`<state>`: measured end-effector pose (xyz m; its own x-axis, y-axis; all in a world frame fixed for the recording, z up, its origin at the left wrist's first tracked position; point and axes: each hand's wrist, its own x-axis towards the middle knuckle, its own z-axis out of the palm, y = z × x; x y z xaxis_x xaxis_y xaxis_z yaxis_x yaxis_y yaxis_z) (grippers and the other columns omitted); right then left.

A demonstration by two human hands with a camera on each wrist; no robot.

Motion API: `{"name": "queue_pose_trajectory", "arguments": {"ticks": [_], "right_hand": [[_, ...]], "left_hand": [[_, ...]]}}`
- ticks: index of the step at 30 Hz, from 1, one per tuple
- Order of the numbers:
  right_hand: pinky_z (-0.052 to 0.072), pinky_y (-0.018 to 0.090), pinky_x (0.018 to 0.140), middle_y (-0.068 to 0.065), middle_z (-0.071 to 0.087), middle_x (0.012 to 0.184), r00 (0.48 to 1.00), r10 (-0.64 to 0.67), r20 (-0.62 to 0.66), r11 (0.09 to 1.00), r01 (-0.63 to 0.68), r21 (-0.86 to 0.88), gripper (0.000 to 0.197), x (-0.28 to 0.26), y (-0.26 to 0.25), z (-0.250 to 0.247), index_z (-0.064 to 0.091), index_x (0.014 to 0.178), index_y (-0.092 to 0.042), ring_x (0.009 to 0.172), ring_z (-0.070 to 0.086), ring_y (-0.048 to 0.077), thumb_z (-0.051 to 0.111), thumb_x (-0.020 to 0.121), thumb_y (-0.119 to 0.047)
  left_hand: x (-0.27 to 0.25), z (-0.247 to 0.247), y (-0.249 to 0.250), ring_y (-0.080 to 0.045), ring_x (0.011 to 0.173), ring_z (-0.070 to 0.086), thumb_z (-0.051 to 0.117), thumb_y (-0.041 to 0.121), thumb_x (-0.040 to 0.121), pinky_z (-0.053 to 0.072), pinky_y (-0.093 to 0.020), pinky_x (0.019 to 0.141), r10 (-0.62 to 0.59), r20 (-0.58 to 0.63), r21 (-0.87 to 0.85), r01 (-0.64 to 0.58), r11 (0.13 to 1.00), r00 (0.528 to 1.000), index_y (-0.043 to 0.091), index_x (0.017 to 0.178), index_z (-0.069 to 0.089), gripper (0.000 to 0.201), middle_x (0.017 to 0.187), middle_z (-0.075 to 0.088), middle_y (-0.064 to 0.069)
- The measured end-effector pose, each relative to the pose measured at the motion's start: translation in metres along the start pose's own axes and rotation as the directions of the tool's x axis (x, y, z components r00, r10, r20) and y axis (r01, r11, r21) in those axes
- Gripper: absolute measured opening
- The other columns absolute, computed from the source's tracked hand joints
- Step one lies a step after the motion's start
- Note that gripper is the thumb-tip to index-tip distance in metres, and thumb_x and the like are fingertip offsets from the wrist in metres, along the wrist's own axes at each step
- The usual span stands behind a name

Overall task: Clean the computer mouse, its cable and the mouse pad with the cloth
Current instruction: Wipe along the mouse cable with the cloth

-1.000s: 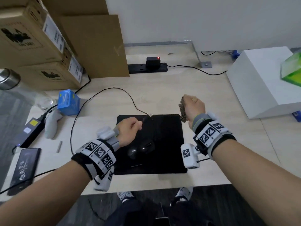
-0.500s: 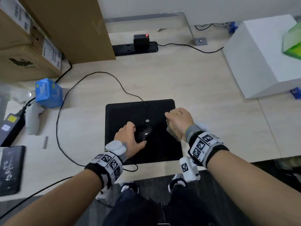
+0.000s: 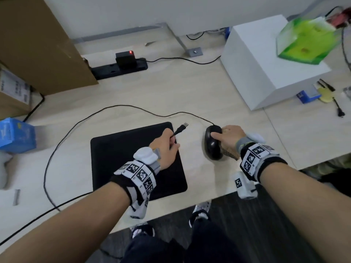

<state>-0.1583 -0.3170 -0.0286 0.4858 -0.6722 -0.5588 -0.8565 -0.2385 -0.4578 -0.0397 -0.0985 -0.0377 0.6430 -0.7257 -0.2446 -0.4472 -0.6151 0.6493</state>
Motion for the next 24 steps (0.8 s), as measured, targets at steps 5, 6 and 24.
{"name": "queue_pose_trajectory", "arguments": {"ticks": [5,6,24], "right_hand": [[0.044,0.030,0.088,0.007,0.065,0.118,0.992,-0.042,-0.122,0.976,0.015,-0.218,0.044,0.008,-0.001,-0.017,0.063,0.113,-0.014,0.108,0.059,0.030,0.062,0.083,-0.046],[0.042,0.029,0.090,0.005,0.063,0.123,0.988,-0.078,-0.131,0.985,0.056,-0.164,0.047,0.003,-0.006,-0.015,0.059,0.121,-0.018,0.112,0.057,0.028,0.064,0.083,-0.046],[0.038,0.023,0.070,-0.001,0.068,0.098,0.944,-0.330,0.018,0.862,0.309,-0.402,0.017,0.026,-0.101,-0.010,0.064,0.100,-0.023,0.082,0.056,0.022,0.055,0.091,-0.034]], "left_hand": [[0.007,-0.005,0.007,-0.017,0.069,0.057,0.056,0.020,0.090,0.048,-0.032,0.067,0.066,0.075,0.026,-0.068,0.997,0.995,0.024,0.089,0.042,0.015,0.075,0.054,0.011],[0.007,-0.007,0.008,-0.017,0.071,0.058,0.056,0.020,0.089,0.048,-0.030,0.067,0.075,0.086,0.024,-0.077,0.997,0.994,0.025,0.089,0.043,0.014,0.078,0.057,0.010],[-0.006,-0.190,-0.138,-0.014,0.071,0.062,0.050,0.016,0.086,0.042,-0.023,0.056,-0.418,0.093,0.552,0.302,0.777,0.904,0.030,0.090,0.064,0.020,0.083,0.068,0.008]]}}
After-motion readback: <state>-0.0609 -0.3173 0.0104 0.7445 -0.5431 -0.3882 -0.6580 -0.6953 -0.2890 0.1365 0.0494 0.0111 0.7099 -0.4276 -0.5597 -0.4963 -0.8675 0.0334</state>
